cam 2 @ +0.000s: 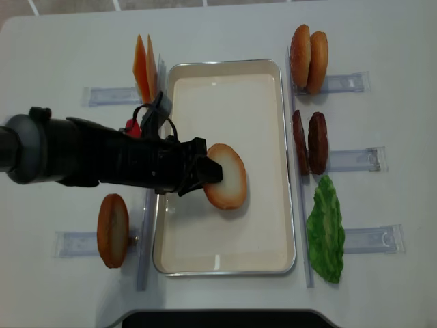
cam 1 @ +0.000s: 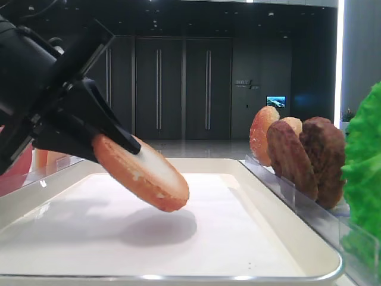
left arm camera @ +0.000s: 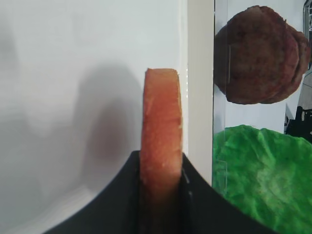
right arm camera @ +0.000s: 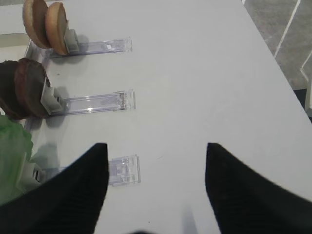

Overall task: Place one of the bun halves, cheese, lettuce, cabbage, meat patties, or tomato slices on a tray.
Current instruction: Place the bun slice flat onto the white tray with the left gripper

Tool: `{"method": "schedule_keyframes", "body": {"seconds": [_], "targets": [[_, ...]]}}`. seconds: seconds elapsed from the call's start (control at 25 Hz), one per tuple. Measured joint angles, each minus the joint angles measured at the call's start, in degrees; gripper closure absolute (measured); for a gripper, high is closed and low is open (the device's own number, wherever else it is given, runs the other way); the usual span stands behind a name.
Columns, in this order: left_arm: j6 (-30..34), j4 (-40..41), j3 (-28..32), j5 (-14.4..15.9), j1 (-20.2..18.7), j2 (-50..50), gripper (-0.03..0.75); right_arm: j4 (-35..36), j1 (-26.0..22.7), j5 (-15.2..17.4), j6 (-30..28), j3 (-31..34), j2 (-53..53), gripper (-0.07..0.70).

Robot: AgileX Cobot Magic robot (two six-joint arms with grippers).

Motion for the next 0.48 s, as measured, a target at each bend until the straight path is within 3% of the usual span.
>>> {"method": "schedule_keyframes", "body": {"seconds": [0.48], "targets": [[0.3, -0.3, 0.0, 0.7, 0.0, 0.5, 0.591, 0.0, 0.0, 0.0, 0.0, 0.0, 0.0, 0.216]]}}
